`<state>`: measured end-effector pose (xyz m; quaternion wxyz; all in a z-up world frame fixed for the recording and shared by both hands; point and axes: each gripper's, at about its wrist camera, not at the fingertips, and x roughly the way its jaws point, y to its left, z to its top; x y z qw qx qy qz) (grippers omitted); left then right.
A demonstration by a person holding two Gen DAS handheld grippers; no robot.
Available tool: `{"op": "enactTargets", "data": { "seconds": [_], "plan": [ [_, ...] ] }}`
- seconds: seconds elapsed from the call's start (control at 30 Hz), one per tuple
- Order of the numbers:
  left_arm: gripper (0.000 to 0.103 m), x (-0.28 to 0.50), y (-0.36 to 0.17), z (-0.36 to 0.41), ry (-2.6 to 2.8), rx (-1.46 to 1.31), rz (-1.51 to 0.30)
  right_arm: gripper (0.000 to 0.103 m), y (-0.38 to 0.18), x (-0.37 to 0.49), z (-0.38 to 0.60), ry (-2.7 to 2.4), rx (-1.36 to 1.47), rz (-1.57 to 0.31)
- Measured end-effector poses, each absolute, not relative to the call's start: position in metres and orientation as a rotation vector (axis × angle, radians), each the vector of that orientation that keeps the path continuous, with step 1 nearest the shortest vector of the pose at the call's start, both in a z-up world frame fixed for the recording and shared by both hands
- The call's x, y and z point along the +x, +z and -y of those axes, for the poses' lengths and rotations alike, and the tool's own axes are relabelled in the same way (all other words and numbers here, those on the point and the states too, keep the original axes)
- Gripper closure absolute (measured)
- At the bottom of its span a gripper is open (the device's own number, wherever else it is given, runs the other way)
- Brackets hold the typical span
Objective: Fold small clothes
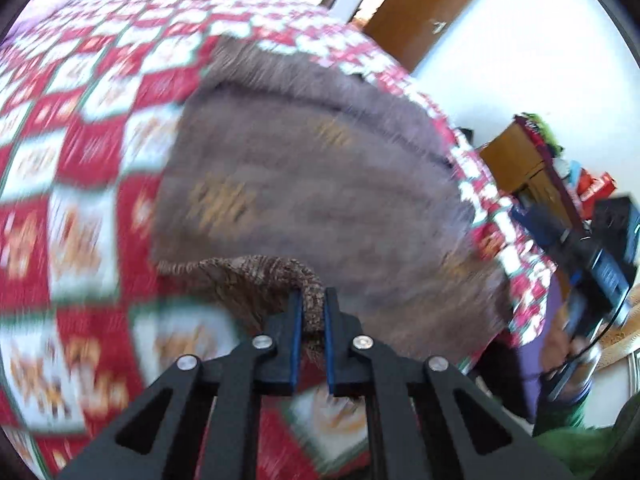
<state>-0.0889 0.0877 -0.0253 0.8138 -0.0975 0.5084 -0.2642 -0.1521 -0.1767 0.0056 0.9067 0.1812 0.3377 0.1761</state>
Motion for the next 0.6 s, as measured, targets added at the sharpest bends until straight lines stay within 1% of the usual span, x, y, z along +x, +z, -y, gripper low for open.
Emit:
{"op": "enactTargets", "data": {
  "seconds": [0.13,0.23,0.37,0.4,0.43,0.47,0.5,0.53,0.57,0.6],
  "plan": [
    [0.093,-0.052,-0.018,-0.058,-0.59,-0.14,-1.028,0.043,-0.005,-0.148,0.189,0.319,0.422,-0.715],
    [0.093,-0.023,-0.027,-0.039,-0.618,-0.103,-1.052,0.043,-0.012,-0.148,0.196,0.29,0.444,-0.728],
    [0.087,0.007,-0.04,-0.029,-0.564,-0.025,-1.046,0.043,-0.02,-0.145,0.201,0.26,0.456,-0.749],
    [0.08,0.011,-0.04,-0.032,-0.56,-0.031,-1.052,0.043,-0.022,-0.144,0.202,0.257,0.458,-0.753],
    [0.07,0.014,-0.039,-0.036,-0.565,-0.047,-1.059,0.043,-0.023,-0.143,0.202,0.255,0.46,-0.758],
    [0.064,0.016,-0.037,-0.043,-0.57,-0.064,-1.055,0.043,-0.023,-0.141,0.202,0.255,0.459,-0.76],
    [0.054,0.017,-0.032,-0.049,-0.574,-0.07,-1.04,0.043,-0.024,-0.14,0.201,0.256,0.456,-0.762],
    [0.046,0.016,-0.026,-0.055,-0.577,-0.065,-1.015,0.043,-0.025,-0.138,0.2,0.259,0.453,-0.765],
    [0.042,0.015,-0.021,-0.06,-0.583,-0.051,-0.989,0.043,-0.026,-0.136,0.197,0.266,0.448,-0.77],
    [0.036,0.012,-0.017,-0.066,-0.595,-0.029,-0.97,0.043,-0.027,-0.133,0.194,0.278,0.442,-0.776]
  ]
}}
